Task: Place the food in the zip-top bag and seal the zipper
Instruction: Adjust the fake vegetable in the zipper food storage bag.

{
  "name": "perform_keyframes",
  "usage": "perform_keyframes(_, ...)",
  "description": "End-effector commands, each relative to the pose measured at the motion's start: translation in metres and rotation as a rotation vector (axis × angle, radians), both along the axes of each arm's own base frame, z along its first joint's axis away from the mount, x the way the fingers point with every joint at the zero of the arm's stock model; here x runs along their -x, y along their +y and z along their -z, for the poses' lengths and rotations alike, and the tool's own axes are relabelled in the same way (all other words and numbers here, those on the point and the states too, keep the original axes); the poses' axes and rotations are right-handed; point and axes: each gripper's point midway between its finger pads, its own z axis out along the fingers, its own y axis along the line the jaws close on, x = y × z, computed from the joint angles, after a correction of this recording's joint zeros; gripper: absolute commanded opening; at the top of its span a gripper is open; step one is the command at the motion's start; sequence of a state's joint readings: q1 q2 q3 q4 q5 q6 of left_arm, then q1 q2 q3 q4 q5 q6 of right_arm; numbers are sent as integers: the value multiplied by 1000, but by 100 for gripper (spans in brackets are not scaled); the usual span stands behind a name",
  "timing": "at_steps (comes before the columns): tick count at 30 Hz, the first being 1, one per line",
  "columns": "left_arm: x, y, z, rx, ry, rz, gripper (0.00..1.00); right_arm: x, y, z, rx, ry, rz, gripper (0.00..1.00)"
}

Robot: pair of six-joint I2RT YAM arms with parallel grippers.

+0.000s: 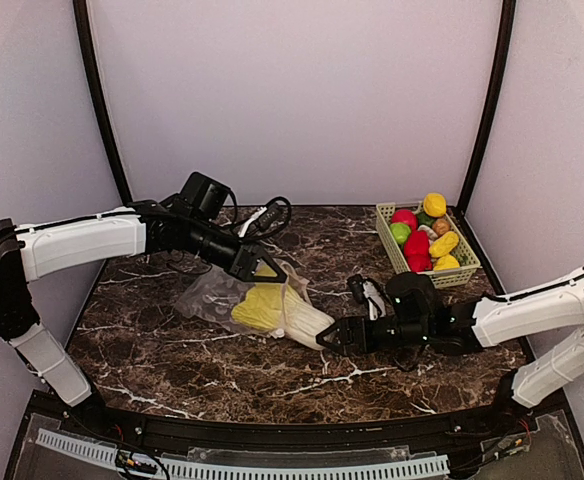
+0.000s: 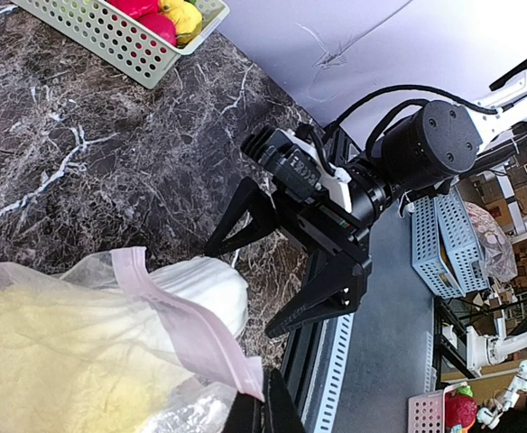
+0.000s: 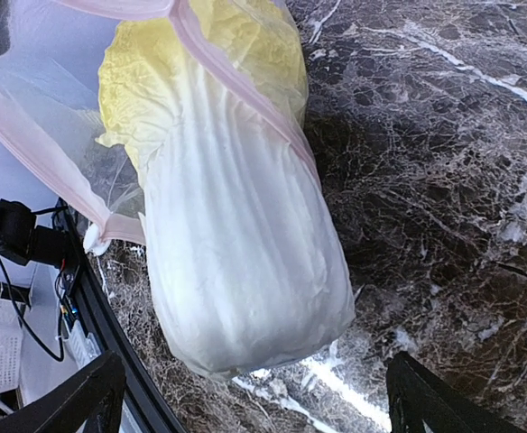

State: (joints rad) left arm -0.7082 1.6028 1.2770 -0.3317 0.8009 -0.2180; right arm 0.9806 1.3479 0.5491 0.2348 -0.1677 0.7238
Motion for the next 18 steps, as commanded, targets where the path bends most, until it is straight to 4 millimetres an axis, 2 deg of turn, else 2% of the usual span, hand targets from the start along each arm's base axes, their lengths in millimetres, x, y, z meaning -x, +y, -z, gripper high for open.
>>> perform_keyframes(1, 5, 2, -22, 57, -31, 22, 1, -8, 13, -12, -125, -25, -4, 99)
perform_keyframes(7, 5, 2, -23, 60, -34, 24, 1, -14, 15, -8, -172, -15, -5, 99)
perform_keyframes(14, 6, 2, -23, 61, -34, 25, 1, -11, 24, -4, -209, 13, -43, 98)
perform_keyframes(16, 6, 2, -23, 61, -33, 25, 1, -11, 27, -4, -216, 16, -52, 95)
perform_keyframes(18, 5, 2, -23, 61, -33, 24, 1, -11, 29, -7, -223, 14, -60, 84)
